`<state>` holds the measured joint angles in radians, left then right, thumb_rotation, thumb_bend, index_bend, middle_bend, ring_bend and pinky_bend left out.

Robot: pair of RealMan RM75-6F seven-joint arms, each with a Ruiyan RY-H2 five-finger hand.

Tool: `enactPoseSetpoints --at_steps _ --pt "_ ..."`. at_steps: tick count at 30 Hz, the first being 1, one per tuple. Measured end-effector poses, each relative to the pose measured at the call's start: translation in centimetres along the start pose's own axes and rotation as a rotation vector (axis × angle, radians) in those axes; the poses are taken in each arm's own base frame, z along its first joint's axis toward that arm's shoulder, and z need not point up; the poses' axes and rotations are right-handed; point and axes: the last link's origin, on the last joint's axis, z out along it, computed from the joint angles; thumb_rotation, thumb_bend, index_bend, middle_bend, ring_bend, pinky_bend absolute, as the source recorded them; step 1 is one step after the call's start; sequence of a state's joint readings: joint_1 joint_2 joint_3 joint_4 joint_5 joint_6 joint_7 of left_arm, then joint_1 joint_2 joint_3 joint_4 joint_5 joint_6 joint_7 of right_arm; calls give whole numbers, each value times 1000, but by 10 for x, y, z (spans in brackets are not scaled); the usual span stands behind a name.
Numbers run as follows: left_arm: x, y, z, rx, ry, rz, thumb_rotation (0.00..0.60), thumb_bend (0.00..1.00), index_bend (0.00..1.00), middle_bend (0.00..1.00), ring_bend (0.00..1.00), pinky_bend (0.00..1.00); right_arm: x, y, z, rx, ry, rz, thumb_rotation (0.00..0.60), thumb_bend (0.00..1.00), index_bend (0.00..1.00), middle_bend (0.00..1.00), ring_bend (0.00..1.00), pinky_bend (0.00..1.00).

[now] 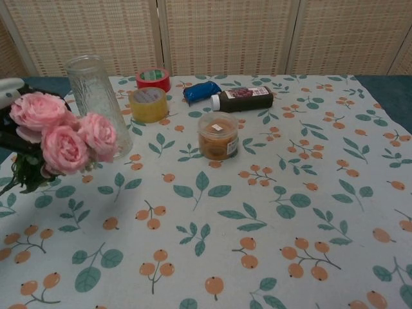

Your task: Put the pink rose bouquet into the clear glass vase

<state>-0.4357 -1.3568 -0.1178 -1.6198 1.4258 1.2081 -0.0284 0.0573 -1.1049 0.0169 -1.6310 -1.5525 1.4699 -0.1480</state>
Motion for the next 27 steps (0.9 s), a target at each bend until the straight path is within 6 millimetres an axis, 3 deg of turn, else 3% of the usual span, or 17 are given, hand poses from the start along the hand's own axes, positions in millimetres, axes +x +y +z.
enactPoseSetpoints --at_steps 6,12,20,27 --pt "55 1 12 52 131 -162 600 539 734 1000 1000 1000 -1 0 1 -2 -7 -1 600 324 241 97 12 340" --pt "94 5 24 47 304 -289 600 557 735 1000 1000 1000 -2 -1 1 -2 -12 -3 600 324 242 97 12 340" --pt "123 4 37 35 584 -328 600 558 735 1000 1000 1000 -1 0 1 -5 -11 -2 600 324 241 97 12 340" --pt "144 1 68 23 817 -338 600 559 735 1000 1000 1000 -1 -1 0 -2 -2 -13 600 324 242 97 12 340"
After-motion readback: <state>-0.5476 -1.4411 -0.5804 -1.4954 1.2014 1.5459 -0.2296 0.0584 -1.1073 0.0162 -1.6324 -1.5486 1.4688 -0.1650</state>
